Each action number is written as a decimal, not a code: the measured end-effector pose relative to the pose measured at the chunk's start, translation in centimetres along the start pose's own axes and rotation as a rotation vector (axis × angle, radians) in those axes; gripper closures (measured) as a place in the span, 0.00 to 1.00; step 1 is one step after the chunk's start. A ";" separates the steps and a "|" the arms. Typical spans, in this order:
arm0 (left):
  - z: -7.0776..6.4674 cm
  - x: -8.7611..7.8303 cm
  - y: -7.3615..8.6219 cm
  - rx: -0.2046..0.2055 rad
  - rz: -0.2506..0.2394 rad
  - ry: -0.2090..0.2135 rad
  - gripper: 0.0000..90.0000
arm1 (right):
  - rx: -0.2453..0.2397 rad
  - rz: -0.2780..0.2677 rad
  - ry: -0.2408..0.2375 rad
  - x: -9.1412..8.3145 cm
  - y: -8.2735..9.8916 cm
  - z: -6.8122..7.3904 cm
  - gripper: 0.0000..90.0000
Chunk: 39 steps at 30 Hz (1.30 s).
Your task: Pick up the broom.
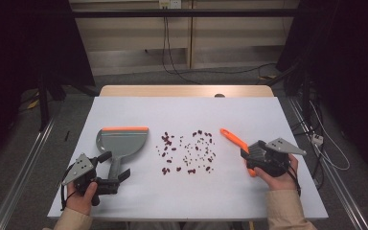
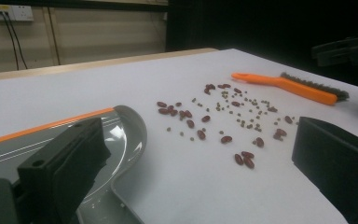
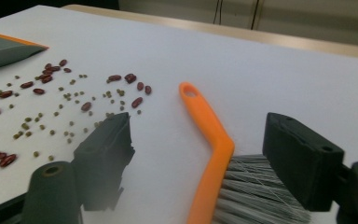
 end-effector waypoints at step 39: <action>0.1 0.0 0.1 -0.006 0.008 0.007 0.03 | 0.083 0.490 0.039 7.8 -0.8 -3.1 0.73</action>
Point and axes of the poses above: each handheld gripper's, and its own axes: x roughly forward along the jaws, y roughly out of its underside, z roughly to its left, the point moved 3 cm from there along x, roughly forward along the jaws, and after that the axes turned 6 degrees about -y, right-handed, at the moved point
